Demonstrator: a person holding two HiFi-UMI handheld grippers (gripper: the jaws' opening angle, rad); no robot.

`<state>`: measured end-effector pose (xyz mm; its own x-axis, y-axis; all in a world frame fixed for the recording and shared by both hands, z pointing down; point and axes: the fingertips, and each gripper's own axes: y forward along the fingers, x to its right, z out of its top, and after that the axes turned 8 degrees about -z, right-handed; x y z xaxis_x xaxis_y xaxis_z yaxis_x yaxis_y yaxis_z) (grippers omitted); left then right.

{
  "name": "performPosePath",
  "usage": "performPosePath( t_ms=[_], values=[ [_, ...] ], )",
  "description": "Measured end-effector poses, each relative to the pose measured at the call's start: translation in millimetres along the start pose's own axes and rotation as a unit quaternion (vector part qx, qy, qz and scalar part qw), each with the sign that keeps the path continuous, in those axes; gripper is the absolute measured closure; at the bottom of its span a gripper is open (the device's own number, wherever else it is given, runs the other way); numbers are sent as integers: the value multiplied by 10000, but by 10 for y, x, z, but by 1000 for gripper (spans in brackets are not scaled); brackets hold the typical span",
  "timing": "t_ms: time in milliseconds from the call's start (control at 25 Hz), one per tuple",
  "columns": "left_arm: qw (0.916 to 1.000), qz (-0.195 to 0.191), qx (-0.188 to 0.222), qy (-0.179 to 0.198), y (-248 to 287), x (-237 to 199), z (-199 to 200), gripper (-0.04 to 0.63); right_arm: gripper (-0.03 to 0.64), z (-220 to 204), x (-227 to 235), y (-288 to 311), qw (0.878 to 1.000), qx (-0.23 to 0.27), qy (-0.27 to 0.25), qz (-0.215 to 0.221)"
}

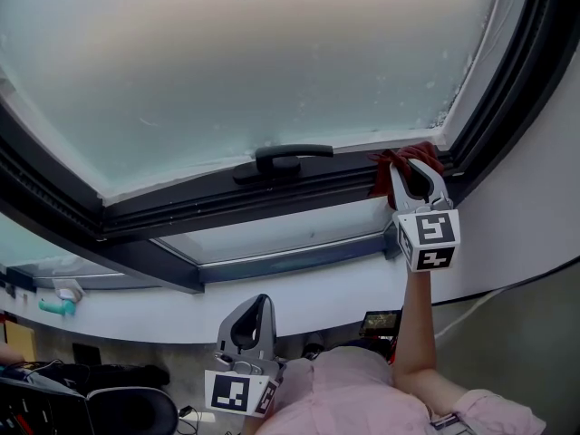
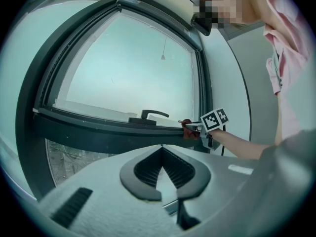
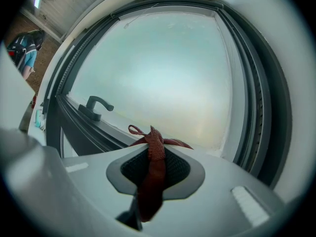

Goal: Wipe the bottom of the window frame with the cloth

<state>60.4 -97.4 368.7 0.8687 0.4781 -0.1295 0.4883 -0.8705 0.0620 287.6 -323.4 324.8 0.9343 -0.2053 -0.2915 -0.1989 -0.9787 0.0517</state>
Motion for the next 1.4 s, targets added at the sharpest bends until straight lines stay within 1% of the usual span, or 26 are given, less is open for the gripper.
performPosePath(
  t_ms=[400, 760, 1200, 1280, 1320, 1400],
  values=[
    [10000, -73, -39, -4, 105, 54, -18, 598, 551, -90, 283, 13, 9998, -88, 86, -176],
    [9998, -178, -80, -11, 185, 137, -16, 598, 551, -189, 602, 29, 9987, -209, 129, -436],
    [9993, -346, -111, -50, 66, 141, 6, 598, 551, -264, 809, 40, 9954, -493, 63, -816],
    [9992, -368, -123, -64, 13, 109, 1, 598, 551, -239, 785, 18, 9951, -537, 156, -815],
    [9992, -379, -129, -71, -14, 90, -1, 598, 551, -202, 749, -14, 9954, -497, 283, -771],
    [9991, -408, -126, -80, -60, 53, 11, 598, 549, -61, 600, -126, 9961, -258, 619, -581]
  ],
)
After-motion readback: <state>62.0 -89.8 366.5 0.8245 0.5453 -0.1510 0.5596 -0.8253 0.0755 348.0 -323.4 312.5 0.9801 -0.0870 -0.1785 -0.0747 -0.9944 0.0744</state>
